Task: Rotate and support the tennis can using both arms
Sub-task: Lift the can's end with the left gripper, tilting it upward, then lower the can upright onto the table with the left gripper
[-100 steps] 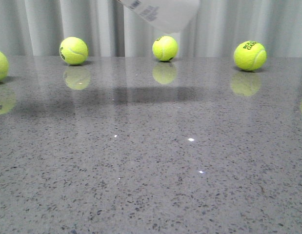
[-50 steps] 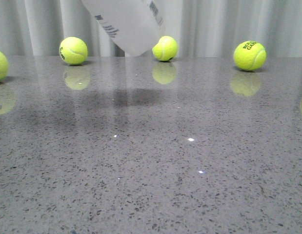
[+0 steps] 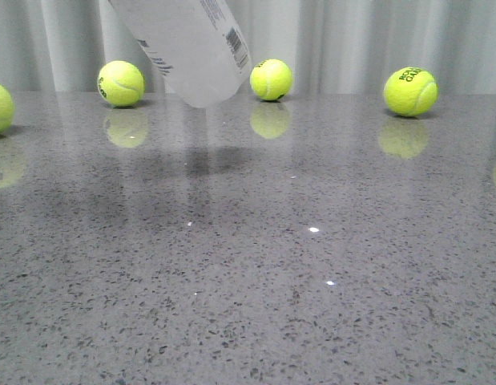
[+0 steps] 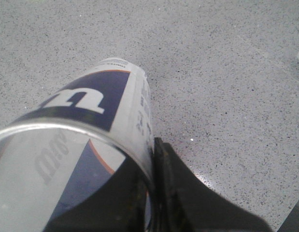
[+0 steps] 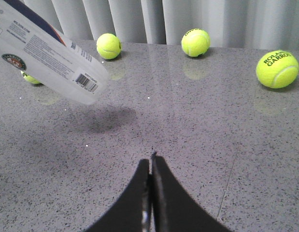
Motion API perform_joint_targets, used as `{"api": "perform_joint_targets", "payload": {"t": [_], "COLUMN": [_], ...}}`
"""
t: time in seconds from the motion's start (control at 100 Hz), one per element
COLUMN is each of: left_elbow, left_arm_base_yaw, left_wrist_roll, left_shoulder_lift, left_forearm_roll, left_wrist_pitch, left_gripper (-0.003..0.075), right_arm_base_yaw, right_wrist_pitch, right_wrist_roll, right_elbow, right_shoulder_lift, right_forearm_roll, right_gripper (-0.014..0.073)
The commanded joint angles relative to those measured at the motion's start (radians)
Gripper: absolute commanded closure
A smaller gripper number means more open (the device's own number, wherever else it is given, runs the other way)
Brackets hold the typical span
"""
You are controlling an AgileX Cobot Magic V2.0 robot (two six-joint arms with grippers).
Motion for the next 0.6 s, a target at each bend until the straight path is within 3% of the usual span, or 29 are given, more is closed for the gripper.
{"api": "perform_joint_targets", "payload": {"t": [0.0, 0.46, 0.59], "left_elbow": [-0.019, -0.019, -0.019], "left_arm_base_yaw": [-0.007, -0.007, -0.007], "left_wrist_roll": [0.018, 0.043, 0.043], "left_shoulder_lift": [-0.012, 0.07, 0.07], "left_forearm_roll": [-0.014, -0.009, -0.011], "left_wrist_pitch": [0.005, 0.005, 0.005], "left_gripper": [0.0741, 0.0736, 0.0637], "right_arm_base_yaw": [-0.005, -0.005, -0.005], "right_wrist_pitch": [-0.088, -0.088, -0.088], "right_wrist_roll": [-0.006, -0.006, -0.006], "right_elbow": [-0.025, -0.025, -0.025], "right_shoulder_lift": [0.003, 0.003, 0.003], "right_forearm_roll": [-0.014, -0.014, -0.014], "right_gripper": [0.065, 0.065, 0.065]}}
